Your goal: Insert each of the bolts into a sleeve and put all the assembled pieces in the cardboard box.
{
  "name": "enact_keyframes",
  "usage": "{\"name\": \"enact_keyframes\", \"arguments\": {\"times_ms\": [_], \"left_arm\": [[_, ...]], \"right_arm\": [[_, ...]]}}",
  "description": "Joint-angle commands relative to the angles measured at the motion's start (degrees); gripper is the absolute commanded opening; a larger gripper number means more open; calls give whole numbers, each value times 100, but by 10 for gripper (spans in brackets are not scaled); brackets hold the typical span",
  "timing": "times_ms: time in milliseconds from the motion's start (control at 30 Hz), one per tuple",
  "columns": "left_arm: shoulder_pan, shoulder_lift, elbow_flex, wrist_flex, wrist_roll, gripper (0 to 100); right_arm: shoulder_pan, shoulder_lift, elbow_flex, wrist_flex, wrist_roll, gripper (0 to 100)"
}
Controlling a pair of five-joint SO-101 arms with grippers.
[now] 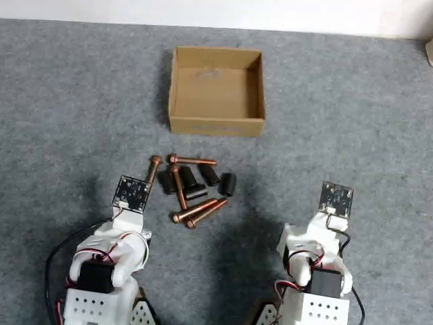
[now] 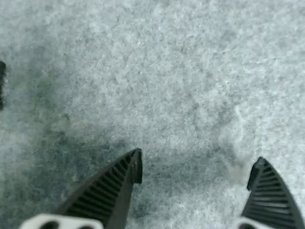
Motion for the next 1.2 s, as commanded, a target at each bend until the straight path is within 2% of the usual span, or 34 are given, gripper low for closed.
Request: {"name": "enact_keyframes", "arguments": {"times_ms": [0,933,1100,1167], "left_arm": [[-48,-4,119,35,35,7],[-22,-4,119,35,53,9],[382,-4,119,35,26,10],[145,-4,110,0,18,9]], "right_arm": [[40,-22,690,31,-9,328],[31,-22,690,31,-26,328],[48,-22,690,31,-18,328],[66,-22,708,31,-18,328]]}}
